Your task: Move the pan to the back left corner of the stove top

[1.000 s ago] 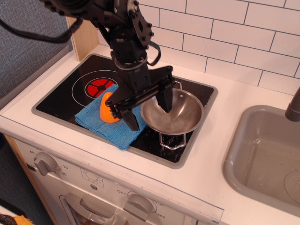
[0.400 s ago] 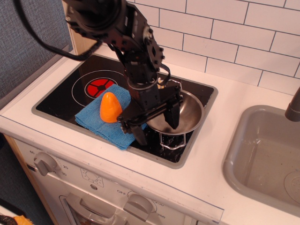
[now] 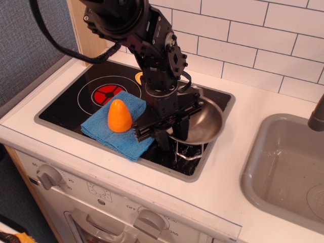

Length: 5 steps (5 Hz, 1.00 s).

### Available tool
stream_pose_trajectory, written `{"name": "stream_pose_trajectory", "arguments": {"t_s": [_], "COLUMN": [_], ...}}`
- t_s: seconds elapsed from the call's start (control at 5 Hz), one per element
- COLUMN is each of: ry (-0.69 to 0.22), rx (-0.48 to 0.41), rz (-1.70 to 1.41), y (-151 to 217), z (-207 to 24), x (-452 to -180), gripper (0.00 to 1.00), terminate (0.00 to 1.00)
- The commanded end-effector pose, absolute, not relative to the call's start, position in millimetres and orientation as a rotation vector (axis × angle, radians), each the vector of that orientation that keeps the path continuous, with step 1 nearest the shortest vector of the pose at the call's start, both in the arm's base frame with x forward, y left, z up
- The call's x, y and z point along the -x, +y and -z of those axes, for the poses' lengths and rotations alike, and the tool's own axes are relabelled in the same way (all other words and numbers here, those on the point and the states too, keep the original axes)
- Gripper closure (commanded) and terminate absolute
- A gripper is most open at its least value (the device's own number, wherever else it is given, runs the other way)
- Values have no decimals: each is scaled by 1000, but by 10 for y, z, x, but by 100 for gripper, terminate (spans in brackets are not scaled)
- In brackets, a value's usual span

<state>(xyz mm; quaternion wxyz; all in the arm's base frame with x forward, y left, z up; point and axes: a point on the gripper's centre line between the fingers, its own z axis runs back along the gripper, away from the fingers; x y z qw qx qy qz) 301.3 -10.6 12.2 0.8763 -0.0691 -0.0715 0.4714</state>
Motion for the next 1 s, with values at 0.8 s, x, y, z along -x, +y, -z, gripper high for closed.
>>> {"name": "stream_pose_trajectory", "arguments": {"t_s": [0.8], "ry": [-280], "rx": [247], "rz": [-952], "y": [-167], "z": [-809], "x": [-2987], "gripper": [100], "terminate": [0]}}
